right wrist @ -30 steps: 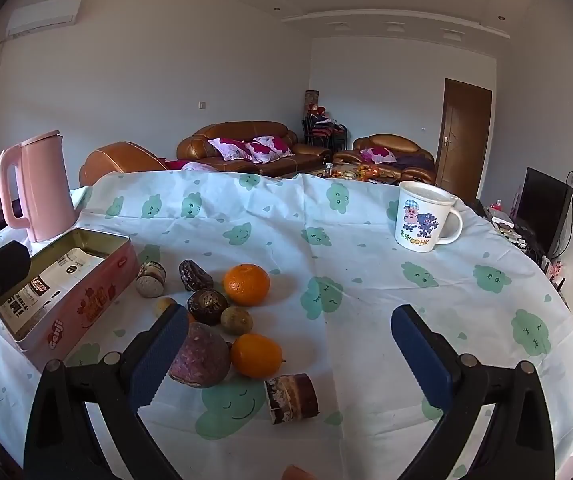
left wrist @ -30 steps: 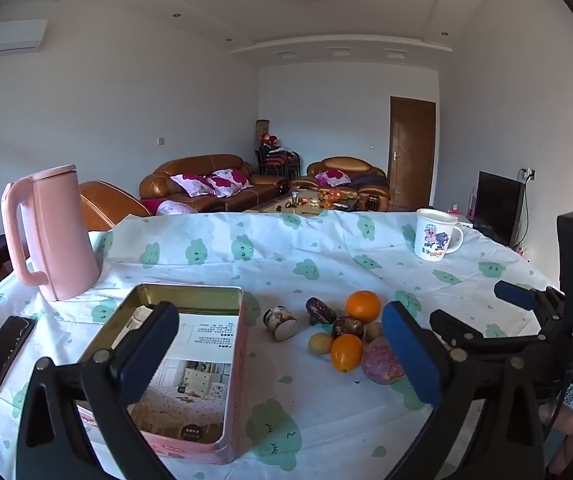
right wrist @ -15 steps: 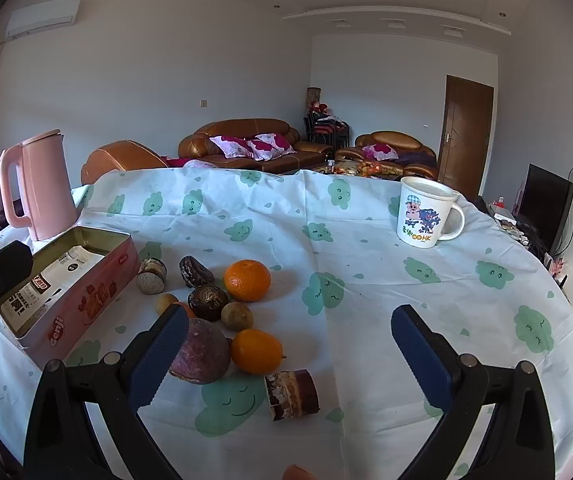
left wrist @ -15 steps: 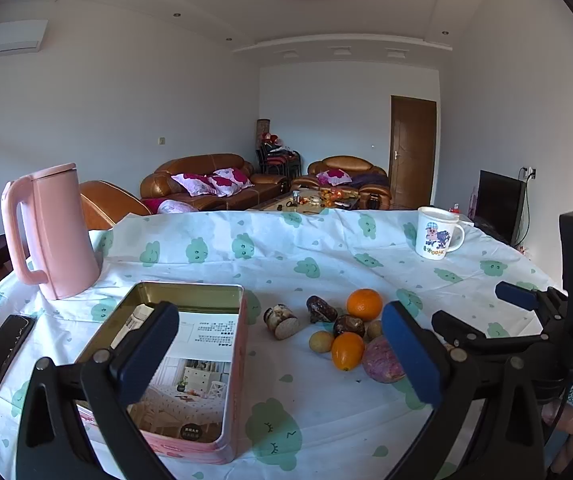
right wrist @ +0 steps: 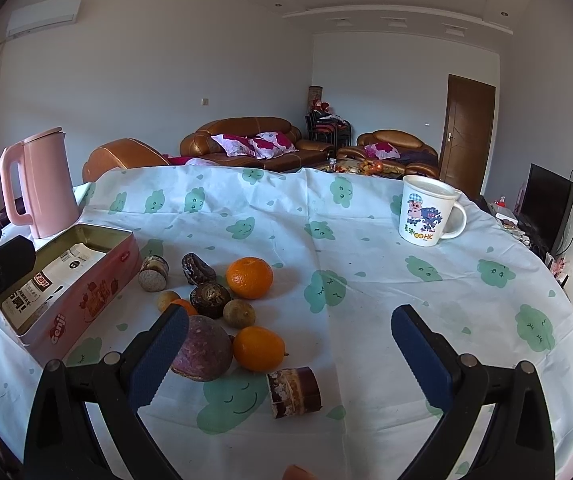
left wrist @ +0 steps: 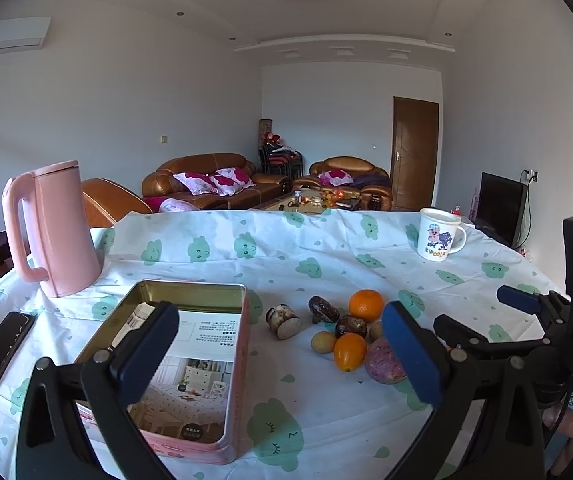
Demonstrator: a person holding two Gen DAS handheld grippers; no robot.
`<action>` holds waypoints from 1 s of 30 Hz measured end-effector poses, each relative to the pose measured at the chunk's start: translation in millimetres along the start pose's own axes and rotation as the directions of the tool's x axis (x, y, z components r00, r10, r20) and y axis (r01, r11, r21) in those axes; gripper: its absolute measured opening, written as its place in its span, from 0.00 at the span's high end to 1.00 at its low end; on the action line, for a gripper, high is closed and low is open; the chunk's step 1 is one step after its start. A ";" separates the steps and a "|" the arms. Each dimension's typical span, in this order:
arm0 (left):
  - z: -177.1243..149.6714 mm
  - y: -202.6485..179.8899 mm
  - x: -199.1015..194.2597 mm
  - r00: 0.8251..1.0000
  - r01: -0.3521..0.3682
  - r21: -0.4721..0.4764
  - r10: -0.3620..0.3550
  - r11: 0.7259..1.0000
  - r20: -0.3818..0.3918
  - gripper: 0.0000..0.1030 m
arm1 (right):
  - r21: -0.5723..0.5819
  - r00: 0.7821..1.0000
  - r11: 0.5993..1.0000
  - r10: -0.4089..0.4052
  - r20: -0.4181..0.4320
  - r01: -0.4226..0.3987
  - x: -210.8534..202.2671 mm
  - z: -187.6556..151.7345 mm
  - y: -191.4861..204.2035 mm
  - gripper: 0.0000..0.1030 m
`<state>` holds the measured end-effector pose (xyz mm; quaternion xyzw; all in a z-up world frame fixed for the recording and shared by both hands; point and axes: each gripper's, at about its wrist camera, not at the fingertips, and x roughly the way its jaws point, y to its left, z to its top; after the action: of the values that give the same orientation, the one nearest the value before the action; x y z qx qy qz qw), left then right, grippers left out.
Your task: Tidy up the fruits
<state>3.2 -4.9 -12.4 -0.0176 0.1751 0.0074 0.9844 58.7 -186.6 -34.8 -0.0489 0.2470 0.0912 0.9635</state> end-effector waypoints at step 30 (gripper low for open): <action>-4.8 0.6 0.3 1.000 0.005 -0.005 -0.005 1.000 -0.002 0.00 | 0.001 1.000 1.000 0.008 -0.011 -0.008 1.8 -6.7 2.1 0.01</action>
<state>1.8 -4.4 -17.1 -0.0203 0.1761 0.0056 0.9841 56.6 -185.3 -41.6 -0.0480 0.2528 0.0949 0.9617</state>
